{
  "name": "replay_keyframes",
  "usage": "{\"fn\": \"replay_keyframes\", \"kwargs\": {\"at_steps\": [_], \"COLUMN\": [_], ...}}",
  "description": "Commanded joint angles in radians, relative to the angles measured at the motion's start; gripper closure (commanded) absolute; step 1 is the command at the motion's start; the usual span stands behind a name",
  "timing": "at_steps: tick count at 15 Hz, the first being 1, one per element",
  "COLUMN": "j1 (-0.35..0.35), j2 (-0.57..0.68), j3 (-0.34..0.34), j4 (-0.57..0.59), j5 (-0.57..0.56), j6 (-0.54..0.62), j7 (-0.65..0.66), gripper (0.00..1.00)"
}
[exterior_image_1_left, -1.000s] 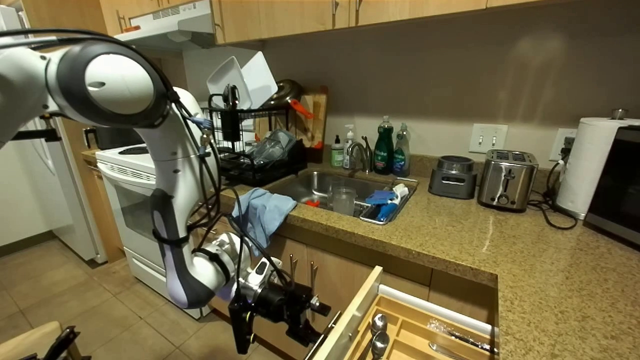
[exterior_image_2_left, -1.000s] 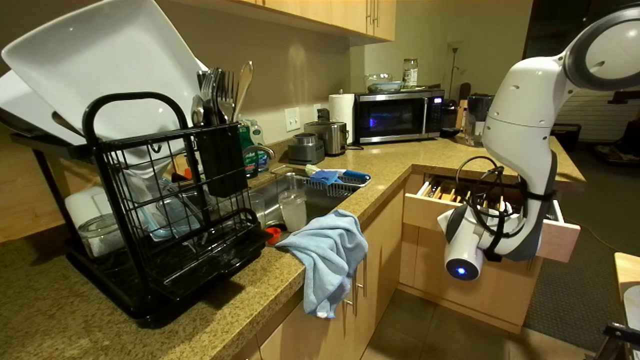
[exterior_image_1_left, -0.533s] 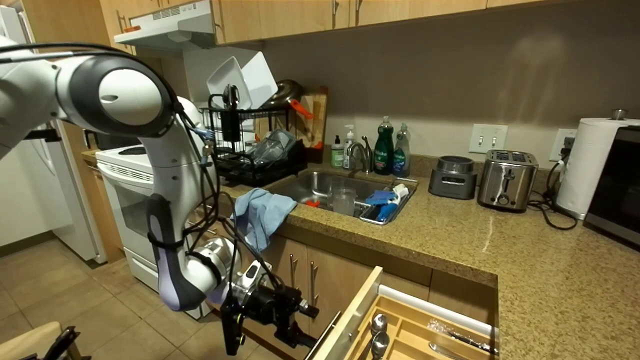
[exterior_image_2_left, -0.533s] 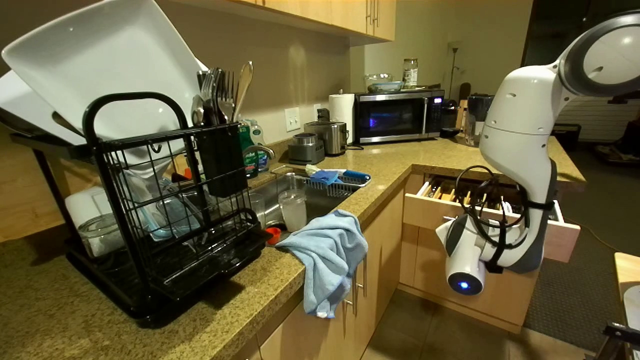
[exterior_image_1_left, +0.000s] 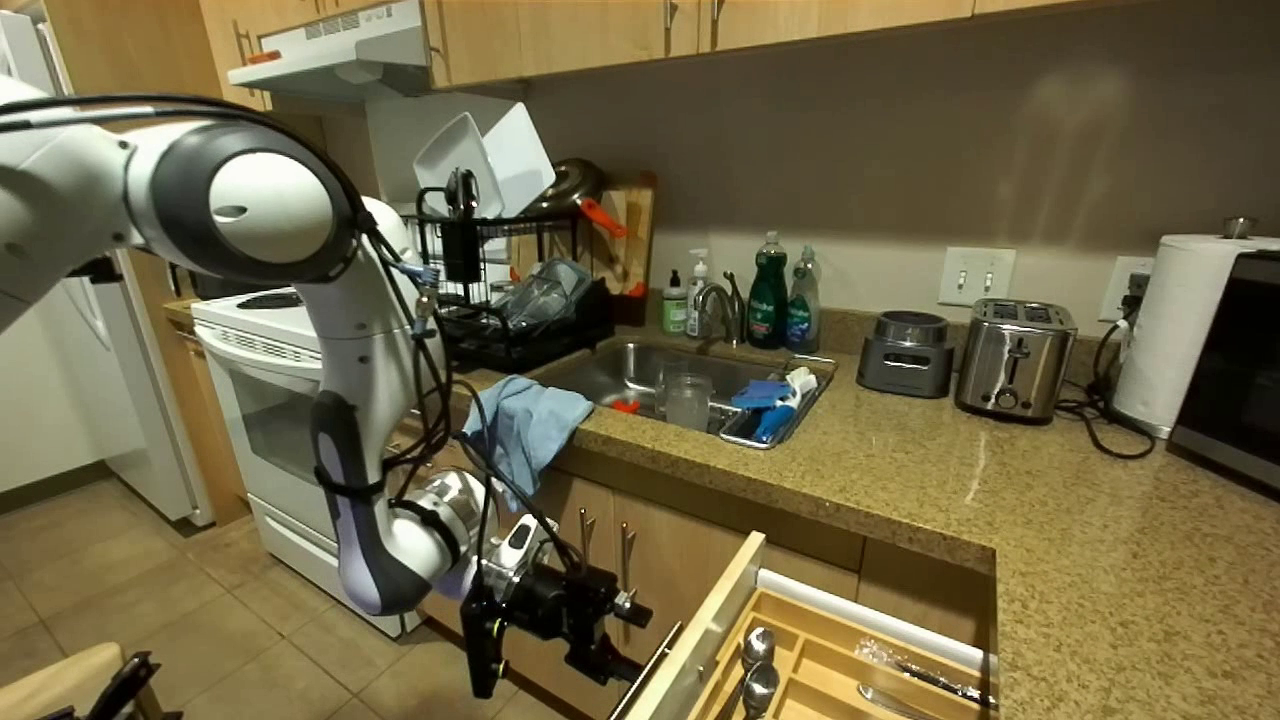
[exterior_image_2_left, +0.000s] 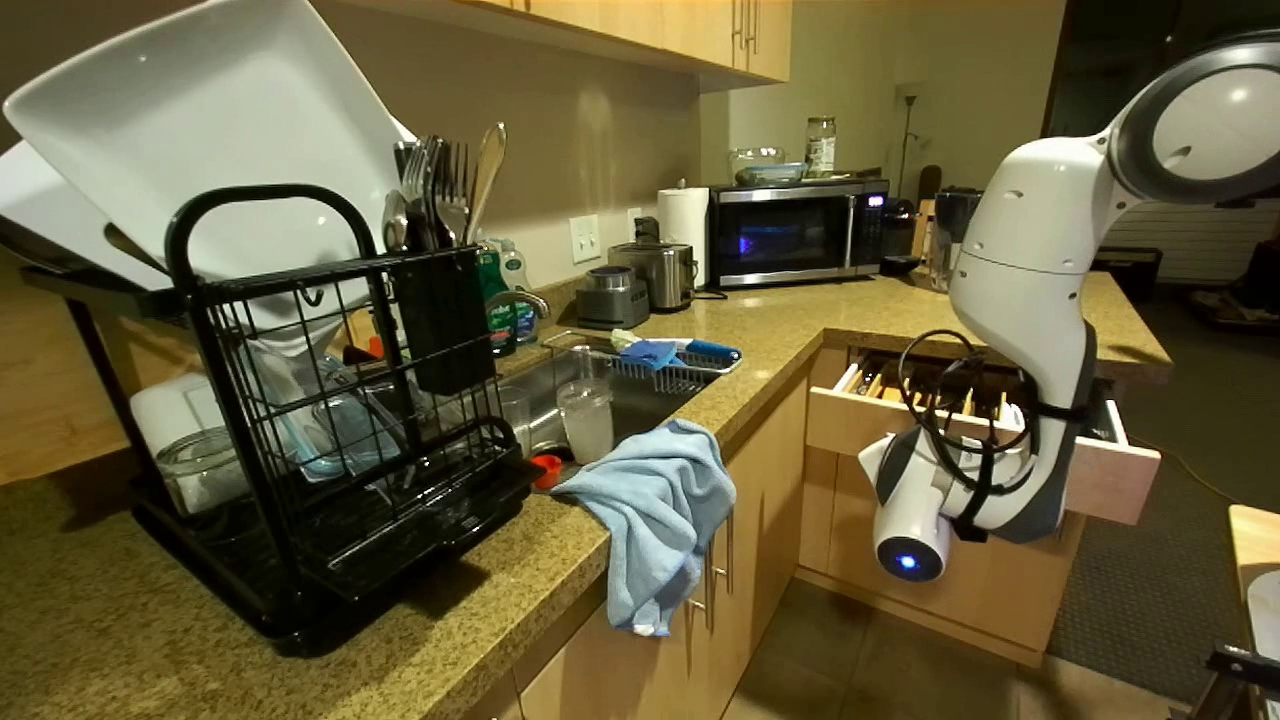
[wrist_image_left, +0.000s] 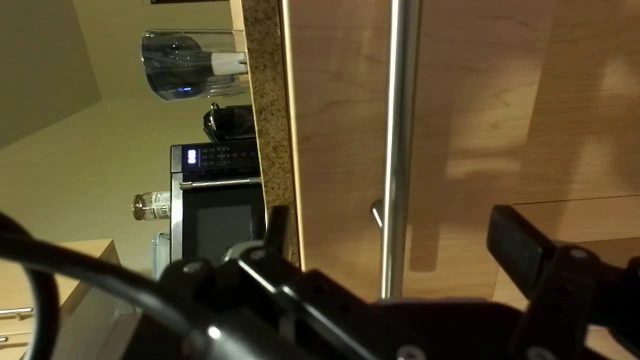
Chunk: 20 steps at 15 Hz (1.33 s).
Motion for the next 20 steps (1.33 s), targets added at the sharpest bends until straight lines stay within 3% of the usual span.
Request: {"fn": "replay_keyframes", "kwargs": {"at_steps": [1,20], "j1": [-0.028,-0.013], "j2": [0.011,0.027], "j3": [0.023,0.029], "j4": [0.037,0.049], "j5": [-0.003,-0.003], "j6": [0.016,-0.01], "j7": [-0.046,-0.028], "gripper": [0.0,0.0]}}
